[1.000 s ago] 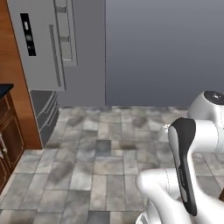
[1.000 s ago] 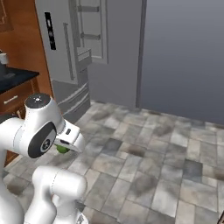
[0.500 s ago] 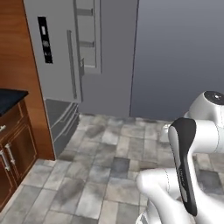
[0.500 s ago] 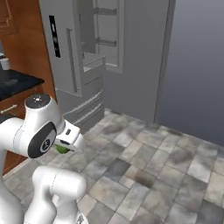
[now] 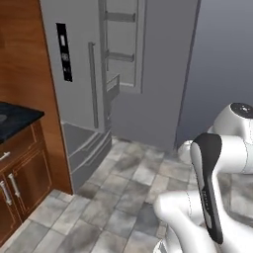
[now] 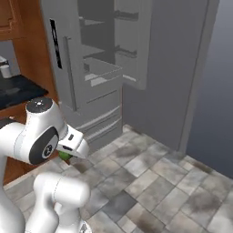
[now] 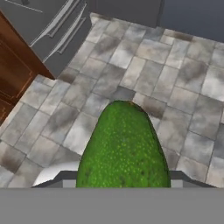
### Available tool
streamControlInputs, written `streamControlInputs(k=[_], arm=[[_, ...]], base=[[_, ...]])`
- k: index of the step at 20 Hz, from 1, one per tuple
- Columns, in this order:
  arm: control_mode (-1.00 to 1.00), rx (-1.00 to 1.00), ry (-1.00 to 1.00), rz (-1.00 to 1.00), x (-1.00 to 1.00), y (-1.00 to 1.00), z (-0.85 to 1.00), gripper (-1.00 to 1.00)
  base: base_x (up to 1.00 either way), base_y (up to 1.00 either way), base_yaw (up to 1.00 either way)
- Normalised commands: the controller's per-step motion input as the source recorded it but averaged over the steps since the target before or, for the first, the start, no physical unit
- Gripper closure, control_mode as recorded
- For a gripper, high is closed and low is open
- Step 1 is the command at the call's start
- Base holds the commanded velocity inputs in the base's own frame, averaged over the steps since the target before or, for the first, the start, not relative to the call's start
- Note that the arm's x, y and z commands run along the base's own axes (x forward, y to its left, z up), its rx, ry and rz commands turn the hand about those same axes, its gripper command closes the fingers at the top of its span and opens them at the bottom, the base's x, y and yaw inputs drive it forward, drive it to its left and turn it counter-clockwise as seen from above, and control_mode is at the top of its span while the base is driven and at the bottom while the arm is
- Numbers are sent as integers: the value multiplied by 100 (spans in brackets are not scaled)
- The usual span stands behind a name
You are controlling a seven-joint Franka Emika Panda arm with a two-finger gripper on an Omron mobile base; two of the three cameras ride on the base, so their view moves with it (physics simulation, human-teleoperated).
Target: Place the avocado and squash inside the fridge drawer. Close the drawer after placing the vegetables.
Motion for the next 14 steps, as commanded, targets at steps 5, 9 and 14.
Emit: streamControlInputs(k=[5,9,14], arm=[[100,0,0,0,0,0,0,100],[100,0,0,0,0,0,0,100],[100,0,0,0,0,0,0,100]], base=[[100,-51,41],[100,-56,44],[100,-57,45]])
